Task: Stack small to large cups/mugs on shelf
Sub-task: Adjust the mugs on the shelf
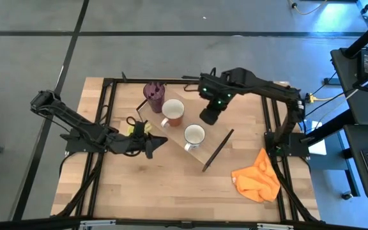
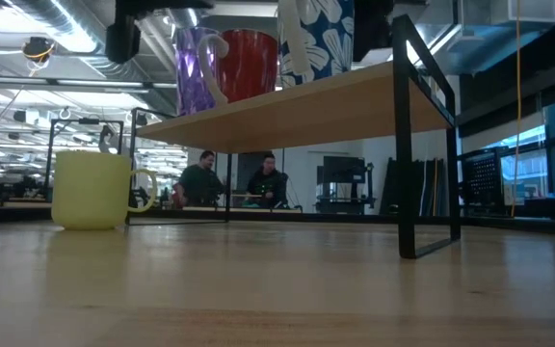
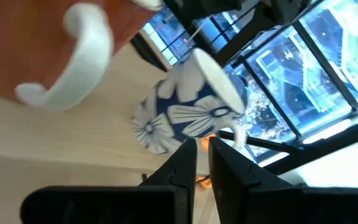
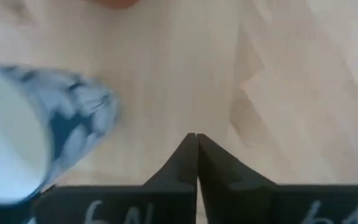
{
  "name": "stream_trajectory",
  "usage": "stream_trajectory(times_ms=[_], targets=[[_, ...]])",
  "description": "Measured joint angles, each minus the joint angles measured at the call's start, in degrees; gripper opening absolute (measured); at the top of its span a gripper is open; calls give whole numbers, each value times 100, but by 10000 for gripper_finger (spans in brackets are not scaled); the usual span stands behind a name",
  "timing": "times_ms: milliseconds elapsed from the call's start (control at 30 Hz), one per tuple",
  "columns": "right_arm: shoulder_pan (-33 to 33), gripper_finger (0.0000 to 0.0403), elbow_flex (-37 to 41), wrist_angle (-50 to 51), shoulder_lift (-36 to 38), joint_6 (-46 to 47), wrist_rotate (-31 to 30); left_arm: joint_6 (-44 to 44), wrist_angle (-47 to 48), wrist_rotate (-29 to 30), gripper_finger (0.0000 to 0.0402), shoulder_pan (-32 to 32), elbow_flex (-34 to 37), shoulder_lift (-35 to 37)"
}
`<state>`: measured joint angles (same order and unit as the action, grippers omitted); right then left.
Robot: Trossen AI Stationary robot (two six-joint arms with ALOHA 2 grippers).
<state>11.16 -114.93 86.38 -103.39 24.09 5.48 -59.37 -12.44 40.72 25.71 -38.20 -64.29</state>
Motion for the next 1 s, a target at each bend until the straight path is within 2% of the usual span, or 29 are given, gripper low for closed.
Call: stream_trajectory(times_ms=[133,433,833,1000], targets=[[-394,6,0,187,144,351,14,422,160,-34,33,-2,-291,0],[-1429,6,-2,160,161,1045,10,598,1706,-220,33,-33,-929,-28],[-2389,6,-2,-38,161,2338,-385,607,1866,-534,33,-33,-955,-28],[-2897,6,-2,-424,172,2693,-428,657,1903,-704,33,-33,-955,-28]])
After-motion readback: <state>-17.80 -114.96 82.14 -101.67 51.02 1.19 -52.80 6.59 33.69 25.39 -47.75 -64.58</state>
